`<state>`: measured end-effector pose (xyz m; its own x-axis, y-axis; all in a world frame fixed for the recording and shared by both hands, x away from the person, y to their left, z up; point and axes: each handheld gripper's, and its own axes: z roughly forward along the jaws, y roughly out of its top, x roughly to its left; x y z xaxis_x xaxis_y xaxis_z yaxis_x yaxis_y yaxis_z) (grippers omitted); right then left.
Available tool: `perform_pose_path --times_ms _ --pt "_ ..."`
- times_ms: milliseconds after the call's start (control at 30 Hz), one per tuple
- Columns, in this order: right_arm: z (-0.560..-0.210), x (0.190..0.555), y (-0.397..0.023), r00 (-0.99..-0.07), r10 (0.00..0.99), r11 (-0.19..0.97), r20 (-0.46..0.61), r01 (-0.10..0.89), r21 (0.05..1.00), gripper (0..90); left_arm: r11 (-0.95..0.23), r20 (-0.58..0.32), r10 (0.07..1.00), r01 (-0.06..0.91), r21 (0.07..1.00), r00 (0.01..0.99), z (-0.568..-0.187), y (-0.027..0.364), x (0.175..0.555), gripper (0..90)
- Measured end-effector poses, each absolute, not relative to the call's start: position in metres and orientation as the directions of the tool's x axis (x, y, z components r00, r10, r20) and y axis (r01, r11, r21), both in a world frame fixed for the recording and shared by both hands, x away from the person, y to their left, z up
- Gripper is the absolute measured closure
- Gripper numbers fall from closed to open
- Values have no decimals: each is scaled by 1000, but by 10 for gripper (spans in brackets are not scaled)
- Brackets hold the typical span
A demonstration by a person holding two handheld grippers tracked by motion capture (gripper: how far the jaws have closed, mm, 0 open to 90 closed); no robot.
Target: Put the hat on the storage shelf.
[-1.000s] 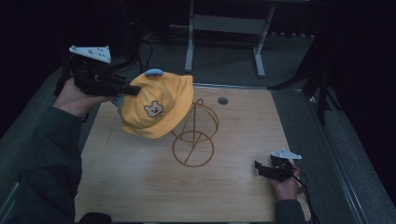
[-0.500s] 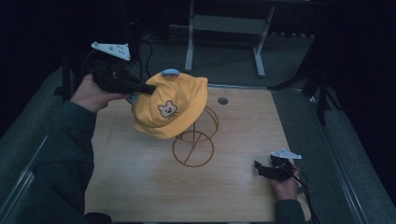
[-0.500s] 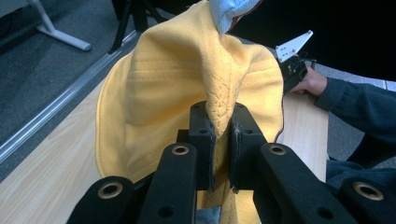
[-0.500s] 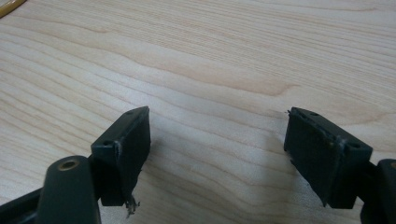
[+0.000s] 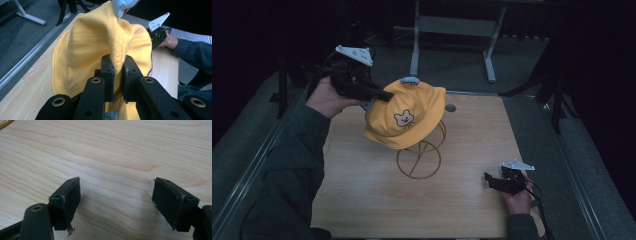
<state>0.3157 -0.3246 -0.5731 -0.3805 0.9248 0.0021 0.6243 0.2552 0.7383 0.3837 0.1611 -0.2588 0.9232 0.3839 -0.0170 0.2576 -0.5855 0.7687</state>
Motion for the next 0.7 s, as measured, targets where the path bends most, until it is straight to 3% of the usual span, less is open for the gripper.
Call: perform_pose_path --times_ms 700 --pt "-573 316 -325 -382 924 257 1 625 737 224 -598 -5 372 243 764 928 -264 123 394 808"
